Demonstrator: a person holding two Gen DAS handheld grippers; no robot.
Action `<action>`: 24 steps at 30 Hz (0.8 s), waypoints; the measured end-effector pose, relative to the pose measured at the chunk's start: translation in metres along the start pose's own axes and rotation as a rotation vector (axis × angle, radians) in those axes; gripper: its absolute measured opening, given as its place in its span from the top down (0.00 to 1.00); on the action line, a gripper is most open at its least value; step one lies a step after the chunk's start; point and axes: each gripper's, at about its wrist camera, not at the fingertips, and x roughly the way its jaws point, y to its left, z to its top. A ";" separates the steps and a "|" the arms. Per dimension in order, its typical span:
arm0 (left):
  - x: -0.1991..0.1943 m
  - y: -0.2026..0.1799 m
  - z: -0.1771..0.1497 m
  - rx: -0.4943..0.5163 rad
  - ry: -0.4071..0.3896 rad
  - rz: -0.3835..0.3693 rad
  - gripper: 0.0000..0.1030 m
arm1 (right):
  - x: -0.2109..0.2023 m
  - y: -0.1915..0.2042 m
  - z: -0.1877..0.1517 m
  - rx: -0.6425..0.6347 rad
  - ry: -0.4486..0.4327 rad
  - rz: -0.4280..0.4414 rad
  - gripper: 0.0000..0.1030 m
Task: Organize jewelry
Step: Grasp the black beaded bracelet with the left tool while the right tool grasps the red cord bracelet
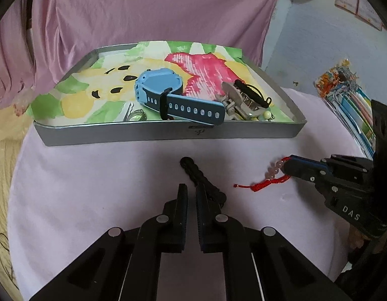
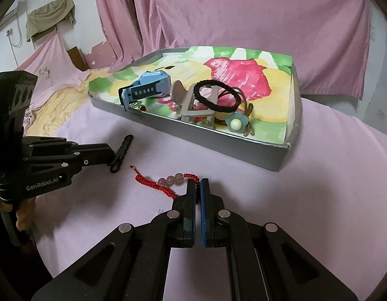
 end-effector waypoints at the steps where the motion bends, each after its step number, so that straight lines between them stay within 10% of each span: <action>1: 0.000 0.001 0.000 -0.010 0.003 -0.004 0.92 | 0.000 -0.001 0.000 0.003 0.000 0.001 0.97; 24: 0.006 -0.023 0.004 0.005 -0.003 -0.033 0.59 | -0.004 -0.015 -0.007 0.043 0.004 0.011 0.97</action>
